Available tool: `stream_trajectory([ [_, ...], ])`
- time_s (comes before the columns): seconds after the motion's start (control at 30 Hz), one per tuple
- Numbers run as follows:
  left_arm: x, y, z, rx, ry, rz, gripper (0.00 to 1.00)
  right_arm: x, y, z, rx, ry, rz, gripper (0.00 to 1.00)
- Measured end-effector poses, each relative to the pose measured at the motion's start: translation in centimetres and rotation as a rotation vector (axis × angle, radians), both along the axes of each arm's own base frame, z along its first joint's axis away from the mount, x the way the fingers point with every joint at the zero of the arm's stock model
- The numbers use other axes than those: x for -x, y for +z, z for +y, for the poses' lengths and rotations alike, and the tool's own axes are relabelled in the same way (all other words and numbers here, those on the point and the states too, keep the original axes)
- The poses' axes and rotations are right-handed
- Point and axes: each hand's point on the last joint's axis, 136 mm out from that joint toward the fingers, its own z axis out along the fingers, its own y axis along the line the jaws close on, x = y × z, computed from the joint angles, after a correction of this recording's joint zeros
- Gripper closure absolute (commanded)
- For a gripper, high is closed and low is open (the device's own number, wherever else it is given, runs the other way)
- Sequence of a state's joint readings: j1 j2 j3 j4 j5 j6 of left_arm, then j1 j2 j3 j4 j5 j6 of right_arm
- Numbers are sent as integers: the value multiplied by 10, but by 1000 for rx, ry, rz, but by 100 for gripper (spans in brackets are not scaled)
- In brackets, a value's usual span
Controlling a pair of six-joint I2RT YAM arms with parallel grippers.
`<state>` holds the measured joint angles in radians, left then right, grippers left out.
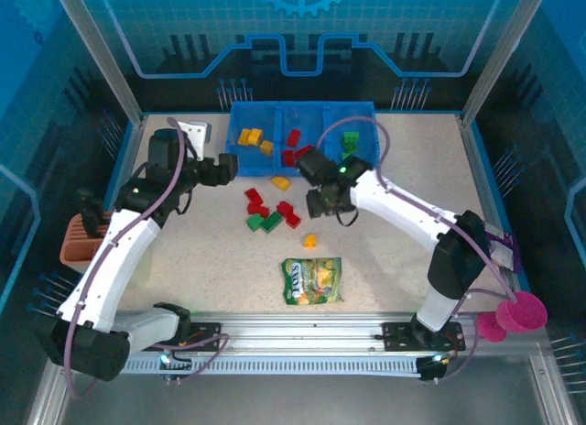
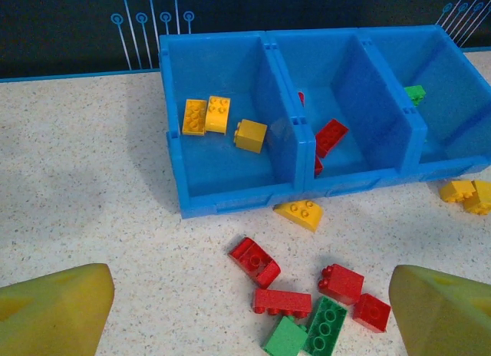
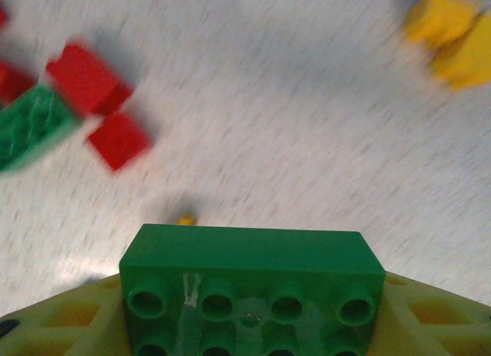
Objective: Sort the legos into containers by color
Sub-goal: Place the lego in the container.
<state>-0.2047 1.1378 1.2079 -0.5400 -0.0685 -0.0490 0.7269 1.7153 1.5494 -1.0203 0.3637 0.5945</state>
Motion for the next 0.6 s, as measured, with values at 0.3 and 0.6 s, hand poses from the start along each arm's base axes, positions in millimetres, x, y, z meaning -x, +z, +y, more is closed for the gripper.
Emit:
stream_trajectory([
  [0.3, 0, -1, 1, -6, 3, 0, 6, -113, 20, -43, 24, -64, -167, 53],
  [0.6, 0, -1, 2, -10, 9, -1, 6, -207, -15, -44, 27, -86, -246, 53],
])
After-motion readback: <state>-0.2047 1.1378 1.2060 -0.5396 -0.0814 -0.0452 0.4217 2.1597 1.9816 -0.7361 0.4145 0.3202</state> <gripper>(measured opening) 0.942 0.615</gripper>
